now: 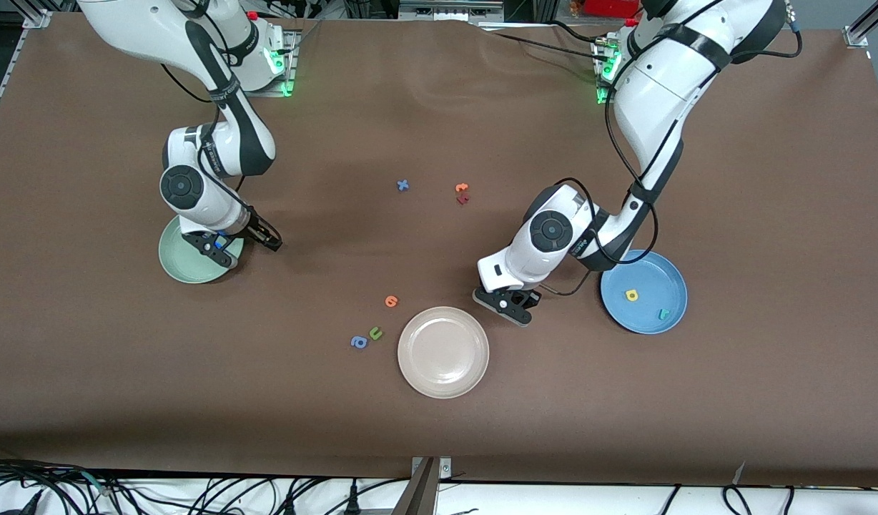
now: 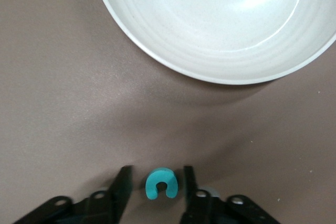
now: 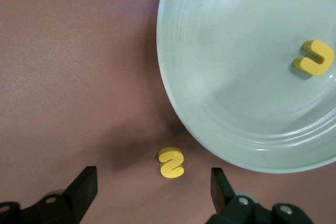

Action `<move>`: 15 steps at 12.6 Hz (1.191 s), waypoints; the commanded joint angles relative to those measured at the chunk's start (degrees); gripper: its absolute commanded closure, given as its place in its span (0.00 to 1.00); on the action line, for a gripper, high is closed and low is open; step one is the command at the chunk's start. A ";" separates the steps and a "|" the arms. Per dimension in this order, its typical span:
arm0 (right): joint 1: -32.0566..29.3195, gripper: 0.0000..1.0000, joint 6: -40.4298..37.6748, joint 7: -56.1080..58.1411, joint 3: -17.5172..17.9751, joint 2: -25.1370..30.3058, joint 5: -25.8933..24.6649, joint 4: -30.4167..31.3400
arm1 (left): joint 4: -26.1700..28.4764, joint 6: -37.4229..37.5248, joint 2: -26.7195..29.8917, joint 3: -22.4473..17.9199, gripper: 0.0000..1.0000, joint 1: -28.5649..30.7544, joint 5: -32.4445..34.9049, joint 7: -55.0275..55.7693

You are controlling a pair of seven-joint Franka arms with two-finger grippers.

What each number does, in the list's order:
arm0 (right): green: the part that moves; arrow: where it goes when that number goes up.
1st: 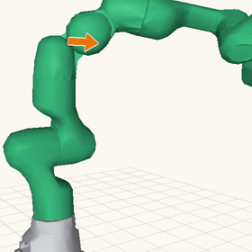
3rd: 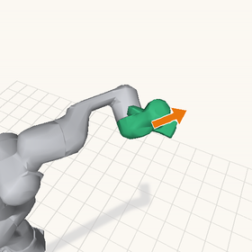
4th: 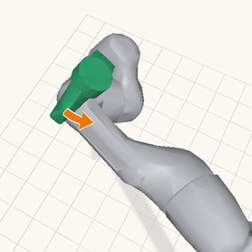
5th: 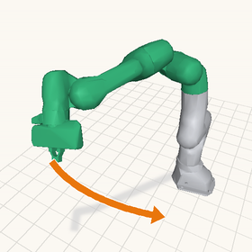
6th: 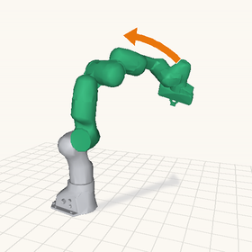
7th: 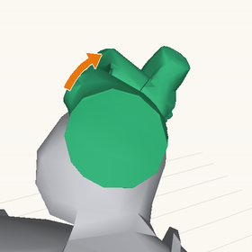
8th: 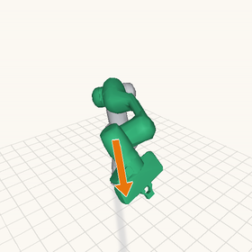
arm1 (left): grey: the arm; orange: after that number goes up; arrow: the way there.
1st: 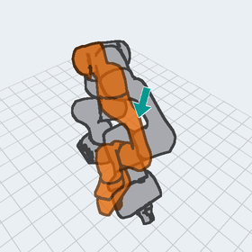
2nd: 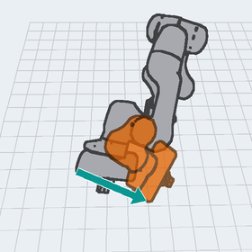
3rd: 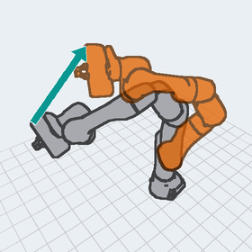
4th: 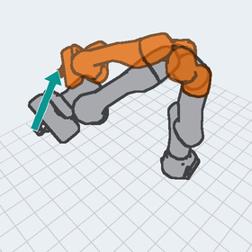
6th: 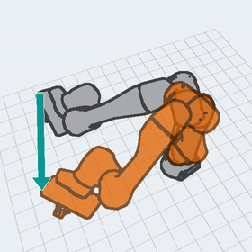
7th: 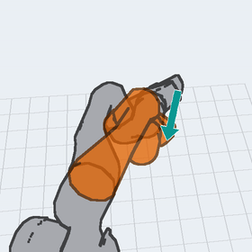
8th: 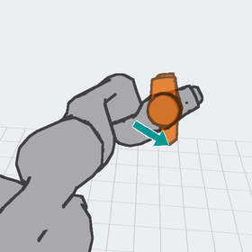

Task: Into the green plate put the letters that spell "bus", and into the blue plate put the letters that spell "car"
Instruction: 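Grasp teal c with the left gripper while the right gripper reaches yellow 2, then grasp yellow 2 with the right gripper while the left gripper carries teal c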

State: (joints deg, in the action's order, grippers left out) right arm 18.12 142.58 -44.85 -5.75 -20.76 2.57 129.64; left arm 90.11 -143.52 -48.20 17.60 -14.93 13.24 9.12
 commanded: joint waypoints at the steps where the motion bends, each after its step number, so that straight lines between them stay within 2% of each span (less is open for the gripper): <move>1: -0.10 0.07 0.86 -1.12 0.39 1.16 0.16 1.23 | -1.43 -0.09 -0.84 -0.55 0.87 -0.54 2.14 1.26; 3: -0.10 0.19 0.77 -1.12 0.48 0.81 0.16 1.23 | -1.52 -0.09 -0.23 -0.46 0.87 -0.27 2.22 1.26; 4: -0.10 0.21 0.86 -1.12 0.48 0.72 0.16 1.23 | -1.52 0.25 0.30 -0.46 0.87 -0.10 2.14 1.34; 5: -0.10 0.32 0.86 -1.03 0.39 0.63 0.16 1.23 | -1.43 0.87 0.91 -0.37 0.87 0.51 1.96 1.34; 7: -0.10 0.35 1.03 -1.03 0.39 0.55 0.16 1.23 | -1.34 6.29 3.97 0.50 0.86 2.09 1.79 1.08; 9: -0.10 0.35 1.82 -0.86 0.39 0.11 0.16 1.23 | -1.25 15.33 8.19 0.86 0.84 2.97 1.43 0.64; 12: -0.19 0.35 3.23 -0.42 0.30 -0.16 0.16 2.02 | -0.73 24.40 11.98 1.03 0.82 8.92 1.08 -12.31; 14: -0.19 0.36 3.32 0.20 0.21 -0.25 0.16 1.93 | -0.38 25.13 12.08 2.70 0.82 16.13 -1.28 -27.06; 15: -0.19 0.43 3.41 0.20 0.21 -0.42 0.16 1.93 | 0.32 25.13 11.91 2.71 0.81 18.95 -1.73 -32.79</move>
State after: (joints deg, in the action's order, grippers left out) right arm 18.11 144.77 -45.07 -5.69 -21.54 2.57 130.61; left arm 87.76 -118.44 -37.06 18.63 -1.93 13.07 -13.08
